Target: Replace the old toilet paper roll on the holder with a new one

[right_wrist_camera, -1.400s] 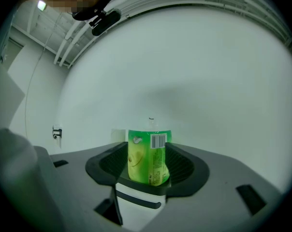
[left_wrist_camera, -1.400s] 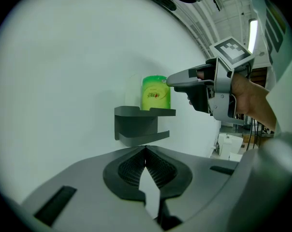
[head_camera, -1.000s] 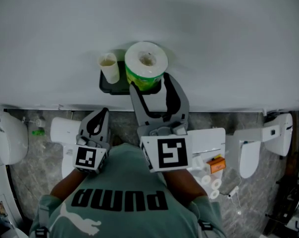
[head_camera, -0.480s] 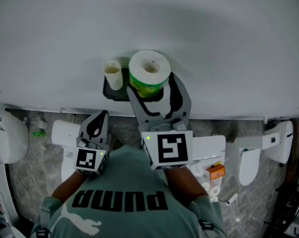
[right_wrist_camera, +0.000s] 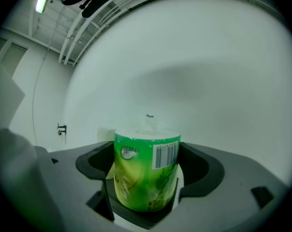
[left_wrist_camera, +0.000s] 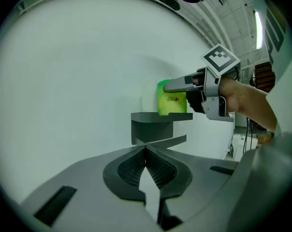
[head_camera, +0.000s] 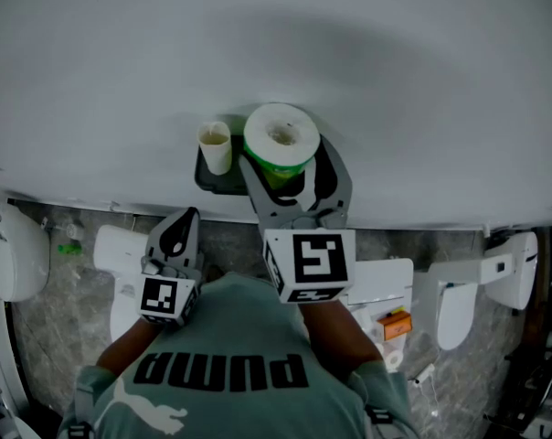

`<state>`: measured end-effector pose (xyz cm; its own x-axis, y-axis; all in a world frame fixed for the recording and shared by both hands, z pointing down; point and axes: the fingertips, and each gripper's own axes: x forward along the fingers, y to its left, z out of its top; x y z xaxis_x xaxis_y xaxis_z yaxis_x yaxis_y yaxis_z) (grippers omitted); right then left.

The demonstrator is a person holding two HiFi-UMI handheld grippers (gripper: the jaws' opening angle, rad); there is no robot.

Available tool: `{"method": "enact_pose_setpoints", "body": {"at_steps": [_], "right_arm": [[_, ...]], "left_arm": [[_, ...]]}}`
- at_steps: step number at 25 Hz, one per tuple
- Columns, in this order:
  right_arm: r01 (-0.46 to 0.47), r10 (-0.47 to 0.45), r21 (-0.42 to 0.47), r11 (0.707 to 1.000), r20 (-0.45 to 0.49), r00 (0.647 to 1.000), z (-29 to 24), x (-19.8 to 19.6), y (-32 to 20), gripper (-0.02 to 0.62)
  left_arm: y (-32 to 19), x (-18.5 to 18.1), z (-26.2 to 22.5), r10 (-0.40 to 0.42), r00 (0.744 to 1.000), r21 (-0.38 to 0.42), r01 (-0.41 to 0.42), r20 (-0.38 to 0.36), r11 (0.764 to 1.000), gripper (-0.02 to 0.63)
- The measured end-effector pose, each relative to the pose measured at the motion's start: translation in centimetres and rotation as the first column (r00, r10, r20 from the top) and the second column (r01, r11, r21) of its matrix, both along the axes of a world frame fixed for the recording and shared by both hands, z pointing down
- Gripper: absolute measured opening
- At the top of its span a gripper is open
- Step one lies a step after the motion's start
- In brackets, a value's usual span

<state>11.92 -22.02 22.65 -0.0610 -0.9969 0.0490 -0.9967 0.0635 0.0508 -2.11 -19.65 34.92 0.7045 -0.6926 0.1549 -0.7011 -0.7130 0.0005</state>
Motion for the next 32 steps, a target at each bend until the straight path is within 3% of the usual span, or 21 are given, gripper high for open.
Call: {"method": "enact_pose_setpoints", "body": {"at_steps": [21,32], "right_arm": [[-0.017,0.015,0.061,0.998,0.029,0.999,-1.1,0.2,1.0,0.397],[-0.057,0.047,0.121,0.991,0.078,0.996,-3.1,1.6,4.8,0.397]], "left_arm": [[0.6,-0.3,0.2,0.011,1.0,-0.009,-0.011,-0.011,1.0,0.003],[2.4,1.3,0.5,0.072,0.997,-0.014,-0.072,0.0,0.997,0.003]]}}
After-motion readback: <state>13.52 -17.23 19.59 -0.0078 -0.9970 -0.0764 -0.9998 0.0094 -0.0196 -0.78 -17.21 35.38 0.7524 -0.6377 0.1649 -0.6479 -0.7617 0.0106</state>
